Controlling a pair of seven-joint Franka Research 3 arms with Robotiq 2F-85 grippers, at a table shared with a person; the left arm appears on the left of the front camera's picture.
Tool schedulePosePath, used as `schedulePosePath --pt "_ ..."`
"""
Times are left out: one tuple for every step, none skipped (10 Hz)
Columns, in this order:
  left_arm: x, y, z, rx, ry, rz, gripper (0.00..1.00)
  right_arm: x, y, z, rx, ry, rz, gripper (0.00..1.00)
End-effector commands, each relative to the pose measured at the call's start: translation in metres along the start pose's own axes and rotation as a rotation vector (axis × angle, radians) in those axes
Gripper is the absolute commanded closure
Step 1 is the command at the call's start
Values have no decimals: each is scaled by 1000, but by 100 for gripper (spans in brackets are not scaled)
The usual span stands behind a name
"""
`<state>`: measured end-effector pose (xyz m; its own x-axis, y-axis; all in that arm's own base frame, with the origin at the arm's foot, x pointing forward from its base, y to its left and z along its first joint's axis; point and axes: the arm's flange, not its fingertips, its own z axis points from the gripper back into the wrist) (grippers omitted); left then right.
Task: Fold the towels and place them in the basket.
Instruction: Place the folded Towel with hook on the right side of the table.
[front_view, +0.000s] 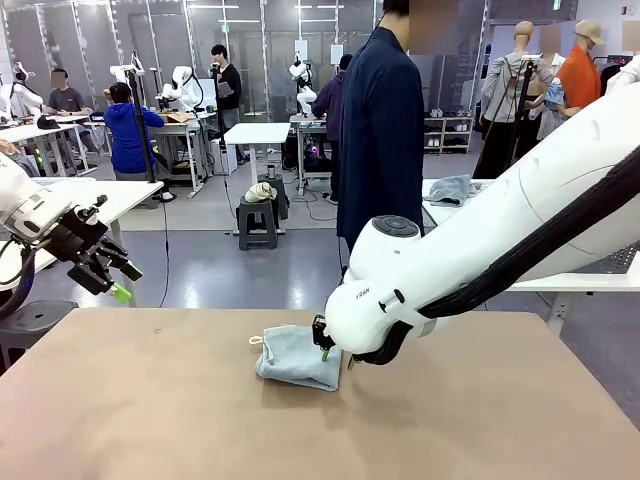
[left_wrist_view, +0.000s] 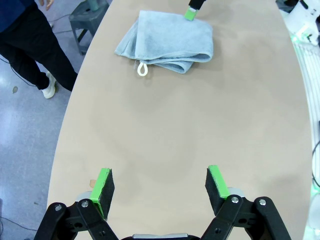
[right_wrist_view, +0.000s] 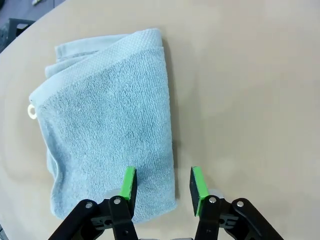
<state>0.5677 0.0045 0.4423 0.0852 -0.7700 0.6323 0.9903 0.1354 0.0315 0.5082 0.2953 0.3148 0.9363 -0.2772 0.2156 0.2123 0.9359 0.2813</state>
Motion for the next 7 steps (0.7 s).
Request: schedulePosePath --pt "1 0 1 3 9 -5 7 1 17 -7 -10 -47 -47 45" --pt "1 0 1 3 9 -5 7 2 18 -11 -13 -55 -46 45" --pt "1 0 1 3 9 -5 7 5 20 -13 -16 -55 -49 45" --pt "1 0 1 3 9 -5 7 6 21 -16 -32 -41 -64 45" --pt "1 0 1 3 9 -5 7 7 22 -19 -35 -31 -68 45" --pt "1 0 1 3 9 -5 7 8 23 -21 -32 -36 -73 45" --pt "1 0 1 3 9 -5 7 10 23 -24 -34 -34 -70 45"
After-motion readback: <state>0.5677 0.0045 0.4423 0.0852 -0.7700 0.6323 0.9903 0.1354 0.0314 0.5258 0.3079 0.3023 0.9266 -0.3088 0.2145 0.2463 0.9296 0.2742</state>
